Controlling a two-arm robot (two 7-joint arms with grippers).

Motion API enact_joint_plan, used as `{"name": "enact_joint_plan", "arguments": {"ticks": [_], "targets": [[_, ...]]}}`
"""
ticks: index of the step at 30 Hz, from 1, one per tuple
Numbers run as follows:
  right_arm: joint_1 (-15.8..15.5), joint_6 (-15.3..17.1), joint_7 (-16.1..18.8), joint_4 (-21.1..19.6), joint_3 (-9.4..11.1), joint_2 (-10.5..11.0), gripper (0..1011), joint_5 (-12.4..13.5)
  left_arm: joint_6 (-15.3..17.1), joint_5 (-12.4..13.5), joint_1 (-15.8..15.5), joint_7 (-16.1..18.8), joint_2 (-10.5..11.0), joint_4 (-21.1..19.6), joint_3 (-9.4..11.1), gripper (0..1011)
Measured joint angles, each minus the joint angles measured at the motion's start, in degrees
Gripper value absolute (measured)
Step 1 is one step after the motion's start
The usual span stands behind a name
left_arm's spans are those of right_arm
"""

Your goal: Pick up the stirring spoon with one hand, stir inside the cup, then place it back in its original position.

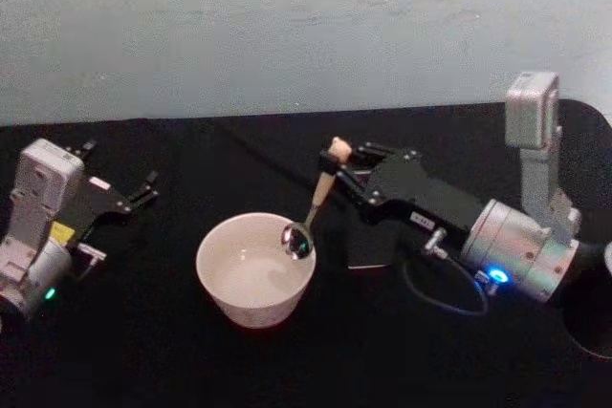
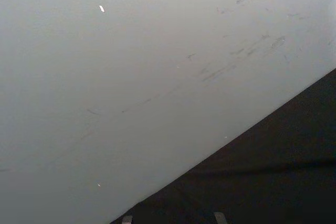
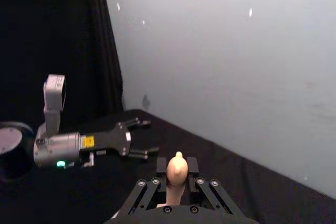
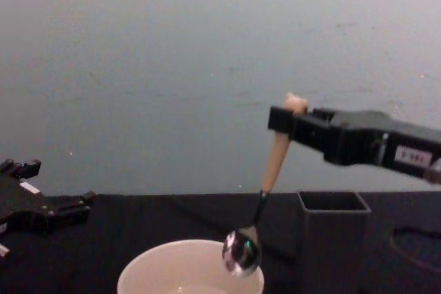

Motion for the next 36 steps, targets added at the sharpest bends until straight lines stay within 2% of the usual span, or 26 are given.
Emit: {"name": "enact_joint_plan", "arguments": {"ticks": [5, 14, 36], "targets": [[1.0, -0.3, 0.5, 2.3, -1.9, -0.6, 214, -1.8, 0.0, 0.0, 0.0, 0.0, 0.0, 0.0, 0.0, 1002], [2.5, -0.8, 1.2, 5.1, -3.9, -1.8, 214, -4.6, 0.0, 0.0, 0.0, 0.0, 0.0, 0.0, 0.0, 1002], [3.3, 0.0, 3.3, 5.8, -7.3, -2.9, 214, -8.6, 0.0, 0.0, 0.0, 0.0, 0.0, 0.0, 0.0, 1001]]}}
